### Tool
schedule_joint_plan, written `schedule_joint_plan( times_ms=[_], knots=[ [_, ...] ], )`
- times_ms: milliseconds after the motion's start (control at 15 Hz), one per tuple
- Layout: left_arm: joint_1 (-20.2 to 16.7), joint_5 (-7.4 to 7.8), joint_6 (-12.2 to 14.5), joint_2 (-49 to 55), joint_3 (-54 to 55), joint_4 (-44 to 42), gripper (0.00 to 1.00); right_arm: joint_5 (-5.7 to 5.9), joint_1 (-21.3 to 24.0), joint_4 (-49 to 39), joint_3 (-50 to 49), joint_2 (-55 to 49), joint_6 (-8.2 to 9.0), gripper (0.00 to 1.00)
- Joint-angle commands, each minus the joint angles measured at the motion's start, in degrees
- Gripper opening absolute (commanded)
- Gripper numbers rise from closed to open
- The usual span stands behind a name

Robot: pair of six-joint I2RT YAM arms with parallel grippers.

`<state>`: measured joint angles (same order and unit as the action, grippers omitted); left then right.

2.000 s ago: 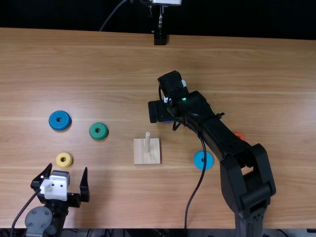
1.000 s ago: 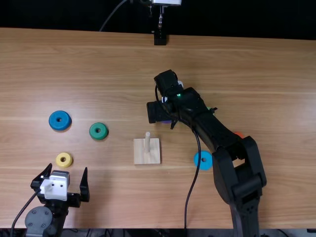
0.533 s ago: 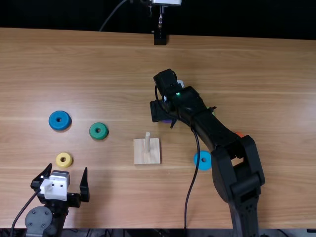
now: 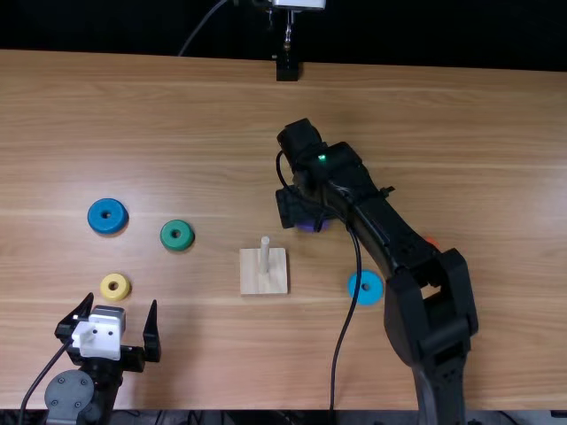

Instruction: Build the Hanoi tower: stack the rings onto the peg from bottom to top in this color order: purple, dark blue, light blue, dark green, light green, yellow, orange.

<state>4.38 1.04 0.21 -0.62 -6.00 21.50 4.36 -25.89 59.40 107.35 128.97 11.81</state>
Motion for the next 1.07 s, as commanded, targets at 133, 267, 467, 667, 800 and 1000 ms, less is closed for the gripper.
schedule_joint_plan(
  times_ms=[133, 267, 467, 667, 800, 1000],
  knots=[
    [-0.5, 0.12, 0.7, 0.6, 6.0, 4.6, 1.00, 0.81, -0.9, 4.7, 5.9, -11.2, -0.63, 0.00],
    [-0.6, 0.02, 0.7, 0.6, 6.0, 4.6, 1.00, 0.81, -3.3, 7.8, 7.4, -13.6, -0.63, 0.00],
    [-0.6, 0.12, 0.7, 0.6, 6.0, 4.6, 1.00, 0.81, -6.5, 12.1, 8.5, -18.0, -0.42, 0.00],
    [-0.6, 0.02, 0.7, 0.6, 6.0, 4.6, 1.00, 0.81, -10.0, 14.2, 8.8, -21.1, -0.11, 0.00],
    [-0.5, 0.12, 0.7, 0.6, 6.0, 4.6, 1.00, 0.81, -12.1, 14.8, 8.7, -23.3, 0.21, 0.00],
    [-0.6, 0.02, 0.7, 0.6, 6.0, 4.6, 1.00, 0.70, -14.7, 16.7, 8.7, -24.1, 0.42, 0.00]
  ],
)
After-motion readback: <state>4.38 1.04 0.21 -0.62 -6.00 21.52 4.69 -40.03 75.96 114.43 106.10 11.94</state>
